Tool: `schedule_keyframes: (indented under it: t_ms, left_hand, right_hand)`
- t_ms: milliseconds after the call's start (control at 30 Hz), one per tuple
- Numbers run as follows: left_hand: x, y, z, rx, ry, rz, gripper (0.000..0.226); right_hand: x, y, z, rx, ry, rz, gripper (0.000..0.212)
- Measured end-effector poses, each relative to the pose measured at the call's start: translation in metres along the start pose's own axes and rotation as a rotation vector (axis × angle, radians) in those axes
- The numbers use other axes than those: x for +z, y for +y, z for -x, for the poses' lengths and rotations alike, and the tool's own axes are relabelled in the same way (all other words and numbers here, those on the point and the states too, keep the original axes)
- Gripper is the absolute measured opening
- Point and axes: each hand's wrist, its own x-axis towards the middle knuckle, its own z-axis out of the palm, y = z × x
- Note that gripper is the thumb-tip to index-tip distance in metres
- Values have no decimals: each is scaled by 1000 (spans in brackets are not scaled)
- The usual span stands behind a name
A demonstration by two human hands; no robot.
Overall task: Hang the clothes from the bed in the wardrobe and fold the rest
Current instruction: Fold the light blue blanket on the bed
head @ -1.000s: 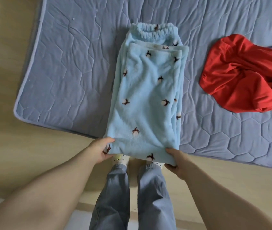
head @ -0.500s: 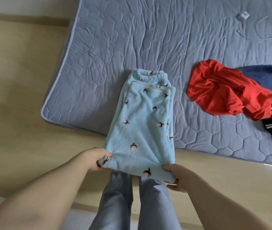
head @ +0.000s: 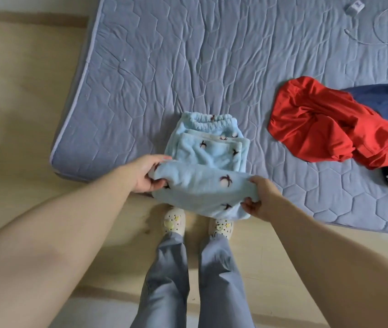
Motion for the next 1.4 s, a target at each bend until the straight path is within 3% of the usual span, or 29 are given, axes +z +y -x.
schedule_keyframes:
  t_ms: [133,233,400,500,567,633,700,767,833,1033,1267,1400]
  left_hand:
    - [25,66,-31,53,81,237,26]
    - [37,88,-55,119,117,230,39]
    - [47,97,-89,190,46,134,28]
    - [55,104,-107,296,95,160,18]
    - [61,107,-116,430,116,147,12]
    - [65,105,-124,575,142,-80,48]
    - [68,92,-132,673,176,-613,86]
    - [74,73,-138,749,199,-1207,89]
    - [78,60,-148,756,205,-1508,82]
    - [74,43,-199,838,499,-1596,72]
    - [73,27,-257,1179,753,-1540,61]
    - [71,26,-265,1172,747,-1514,61]
  right_hand:
    - [24,-67,-14,-1,-1,-212,18]
    - [36,-96,-28,-100,24,-285,26]
    - [48,-111,-57,-368,61,50,13]
    - [59,-122,-72,-468,43,37,3]
    - [67,-131,-81,-508,-10,37,33]
    - [73,-137,-87,-587,-38,98,60]
    - [77,-131,-93,-795,12,442,75]
    - [81,-111,-97,-911,109,1002,77]
    - [84,-93,-108,-896,163,1329,70]
    - [94,-80,-174,-809,285,1438,65]
    - [97,-65,-229,-929,334,1321,67]
    - [96,-65,-237,-989,349,1288,67]
